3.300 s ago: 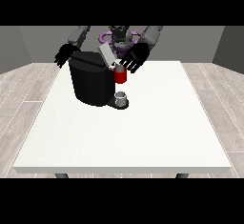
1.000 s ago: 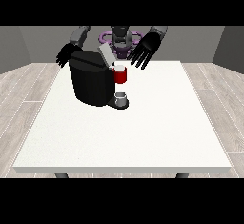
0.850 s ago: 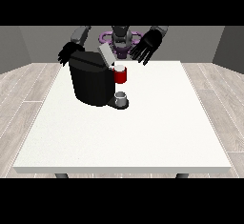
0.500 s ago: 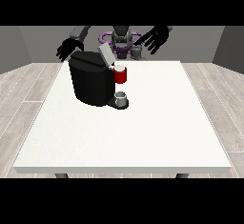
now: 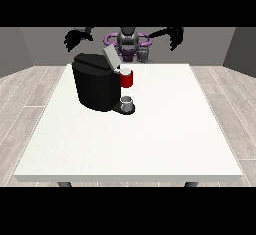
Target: Insert the coffee pod into the coffee machine and close the lid
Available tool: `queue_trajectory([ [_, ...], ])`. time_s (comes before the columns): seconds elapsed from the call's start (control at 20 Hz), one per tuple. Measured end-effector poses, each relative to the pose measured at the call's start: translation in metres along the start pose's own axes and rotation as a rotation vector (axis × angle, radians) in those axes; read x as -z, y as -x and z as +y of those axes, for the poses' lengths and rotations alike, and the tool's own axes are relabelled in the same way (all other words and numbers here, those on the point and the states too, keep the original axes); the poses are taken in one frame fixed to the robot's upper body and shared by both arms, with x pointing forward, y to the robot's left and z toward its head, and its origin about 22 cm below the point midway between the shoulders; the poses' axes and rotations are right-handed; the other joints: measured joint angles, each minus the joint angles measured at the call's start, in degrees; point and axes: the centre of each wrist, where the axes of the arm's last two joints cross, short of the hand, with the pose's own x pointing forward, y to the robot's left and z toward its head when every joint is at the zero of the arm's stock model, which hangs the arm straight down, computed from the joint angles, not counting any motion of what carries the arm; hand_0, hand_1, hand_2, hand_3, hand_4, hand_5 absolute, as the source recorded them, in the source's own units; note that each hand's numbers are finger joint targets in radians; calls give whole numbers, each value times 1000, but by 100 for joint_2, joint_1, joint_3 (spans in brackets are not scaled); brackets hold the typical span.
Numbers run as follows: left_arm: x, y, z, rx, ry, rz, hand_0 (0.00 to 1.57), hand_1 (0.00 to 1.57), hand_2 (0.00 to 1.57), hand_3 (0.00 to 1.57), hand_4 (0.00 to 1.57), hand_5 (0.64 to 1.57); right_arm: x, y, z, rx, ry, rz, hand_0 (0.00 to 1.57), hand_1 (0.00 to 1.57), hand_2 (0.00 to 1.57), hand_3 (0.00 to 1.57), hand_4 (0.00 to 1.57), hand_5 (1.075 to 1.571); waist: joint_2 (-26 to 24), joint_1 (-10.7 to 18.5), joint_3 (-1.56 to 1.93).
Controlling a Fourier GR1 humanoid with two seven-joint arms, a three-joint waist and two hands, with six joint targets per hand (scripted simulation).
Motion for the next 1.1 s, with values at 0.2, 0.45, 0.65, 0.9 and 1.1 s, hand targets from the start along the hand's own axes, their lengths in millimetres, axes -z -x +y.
queue_trajectory([
  [0.2, -18, 27, -8, -88, -10, 38, 0, 0, 0, 0, 0, 1571, 10, -23, -7, -18, -59, -31, 0, 0, 0, 0, 0, 1571, -220, 217, 0],
  [0.45, -35, 46, -14, -175, -26, 46, 0, 0, 0, 0, 57, 1571, 20, -54, 0, -28, -135, -83, 0, 0, 0, 0, 0, 1571, -280, 396, 1],
  [0.65, -39, 46, -30, -235, -14, 46, 0, 0, 0, 0, 0, 1571, 25, -63, 9, -45, -182, -104, 0, 0, 0, 0, 0, 1571, -264, 620, 2],
  [0.9, -50, 45, -30, -257, -13, 13, 0, 0, 0, 0, 222, 1571, 35, -78, 21, -78, -224, -144, 0, 0, 0, 0, 161, 1571, -63, 858, 3],
  [1.1, -58, 38, -34, -268, -24, -13, 0, 0, 0, 0, 0, 1571, 39, -80, 27, -89, -266, -162, 0, 0, 0, 0, 0, 1571, 122, 884, 4],
])
